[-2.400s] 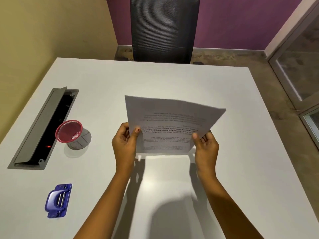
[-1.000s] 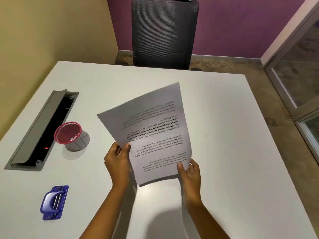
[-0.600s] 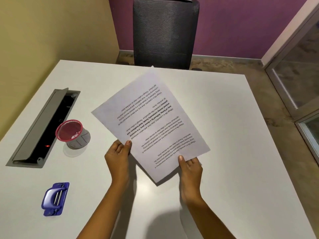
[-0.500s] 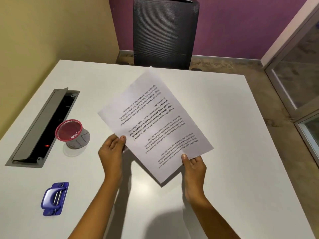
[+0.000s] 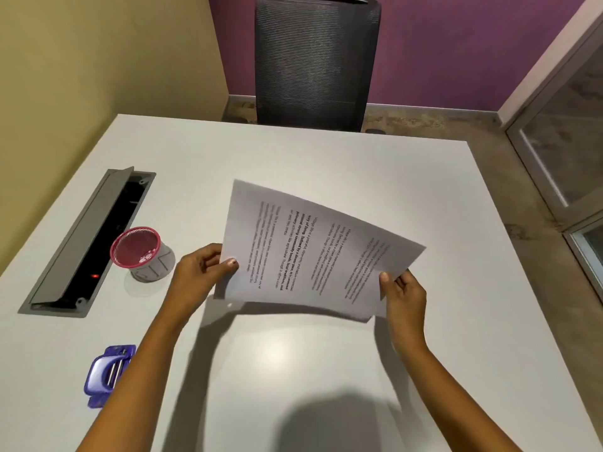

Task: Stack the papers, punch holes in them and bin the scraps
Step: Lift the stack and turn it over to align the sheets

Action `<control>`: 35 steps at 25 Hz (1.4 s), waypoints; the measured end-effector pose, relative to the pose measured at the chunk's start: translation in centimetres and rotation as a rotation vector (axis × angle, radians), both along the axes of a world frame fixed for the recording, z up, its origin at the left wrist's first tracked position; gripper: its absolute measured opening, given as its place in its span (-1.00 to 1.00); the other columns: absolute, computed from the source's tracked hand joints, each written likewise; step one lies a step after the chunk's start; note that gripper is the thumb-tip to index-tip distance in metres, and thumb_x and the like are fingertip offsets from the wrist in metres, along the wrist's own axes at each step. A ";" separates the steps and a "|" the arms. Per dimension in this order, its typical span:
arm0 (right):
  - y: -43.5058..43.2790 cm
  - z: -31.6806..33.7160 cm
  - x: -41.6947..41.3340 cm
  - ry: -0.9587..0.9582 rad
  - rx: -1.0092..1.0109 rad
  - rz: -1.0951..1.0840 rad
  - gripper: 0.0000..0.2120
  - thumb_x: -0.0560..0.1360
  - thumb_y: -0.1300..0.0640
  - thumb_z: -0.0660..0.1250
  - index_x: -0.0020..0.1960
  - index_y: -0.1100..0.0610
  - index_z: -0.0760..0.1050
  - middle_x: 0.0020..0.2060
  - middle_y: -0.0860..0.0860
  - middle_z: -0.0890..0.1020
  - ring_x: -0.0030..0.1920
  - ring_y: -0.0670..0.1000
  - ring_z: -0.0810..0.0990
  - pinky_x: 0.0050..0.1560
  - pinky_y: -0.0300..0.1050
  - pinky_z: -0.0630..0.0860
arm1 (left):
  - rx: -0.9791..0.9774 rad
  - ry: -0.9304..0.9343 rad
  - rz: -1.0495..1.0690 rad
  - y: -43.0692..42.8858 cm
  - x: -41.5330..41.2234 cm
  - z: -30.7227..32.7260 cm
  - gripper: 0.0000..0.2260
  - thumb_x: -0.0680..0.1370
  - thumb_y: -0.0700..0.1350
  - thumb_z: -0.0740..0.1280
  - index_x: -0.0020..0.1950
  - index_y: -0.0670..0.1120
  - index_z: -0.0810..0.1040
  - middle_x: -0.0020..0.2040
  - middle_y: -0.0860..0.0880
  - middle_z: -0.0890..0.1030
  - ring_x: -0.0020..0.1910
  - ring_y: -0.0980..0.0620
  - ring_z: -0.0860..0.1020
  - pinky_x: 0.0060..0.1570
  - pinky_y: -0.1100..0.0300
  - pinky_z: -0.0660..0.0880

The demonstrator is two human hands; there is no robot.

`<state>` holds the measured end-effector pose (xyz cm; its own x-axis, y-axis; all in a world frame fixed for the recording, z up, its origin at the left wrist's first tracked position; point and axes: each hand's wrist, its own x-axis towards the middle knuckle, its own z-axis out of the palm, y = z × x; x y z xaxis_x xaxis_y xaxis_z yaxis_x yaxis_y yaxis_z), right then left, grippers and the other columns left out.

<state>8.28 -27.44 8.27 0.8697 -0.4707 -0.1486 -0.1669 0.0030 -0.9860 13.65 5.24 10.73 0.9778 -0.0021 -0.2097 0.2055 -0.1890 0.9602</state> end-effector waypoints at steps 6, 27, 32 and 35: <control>1.0 0.6 1.3 -0.117 0.030 -0.045 -0.83 0.58 0.26 0.26 -0.07 0.02 0.53 -0.14 -0.15 0.66 -0.14 -0.24 0.62 -0.15 -0.41 0.53 | 0.000 -0.116 0.242 -2.8 -0.3 -0.5 -0.79 0.53 -0.24 0.38 0.12 -0.02 0.61 -0.07 0.24 0.68 -0.09 0.28 0.65 -0.12 0.38 0.55; 0.6 -1.1 0.3 -0.099 0.069 -0.075 -0.71 0.56 0.30 0.29 0.02 -0.11 0.52 -0.06 -0.19 0.66 -0.05 -0.28 0.64 -0.11 -0.46 0.52 | -0.016 -0.143 0.307 -4.9 -2.1 -2.6 -0.75 0.58 -0.25 0.30 0.03 0.13 0.55 -0.10 0.22 0.66 -0.11 0.36 0.59 -0.15 0.46 0.50; 0.6 -1.4 0.1 -0.079 0.025 -0.056 -0.66 0.56 0.27 0.31 0.07 -0.19 0.51 -0.02 -0.25 0.65 0.00 -0.25 0.63 -0.09 -0.44 0.54 | 0.006 -0.123 0.333 -5.5 -2.5 -2.8 -0.73 0.58 -0.26 0.30 0.03 0.15 0.55 -0.04 0.17 0.64 -0.11 0.33 0.59 -0.16 0.47 0.51; 0.4 -1.4 0.1 -0.088 0.017 -0.067 -0.64 0.54 0.29 0.32 0.05 -0.20 0.52 -0.05 -0.29 0.67 0.01 -0.25 0.64 -0.09 -0.46 0.53 | 0.017 -0.122 0.345 -5.5 -2.6 -3.0 -0.70 0.58 -0.26 0.30 0.01 0.18 0.53 -0.05 0.17 0.63 -0.13 0.39 0.58 -0.16 0.48 0.51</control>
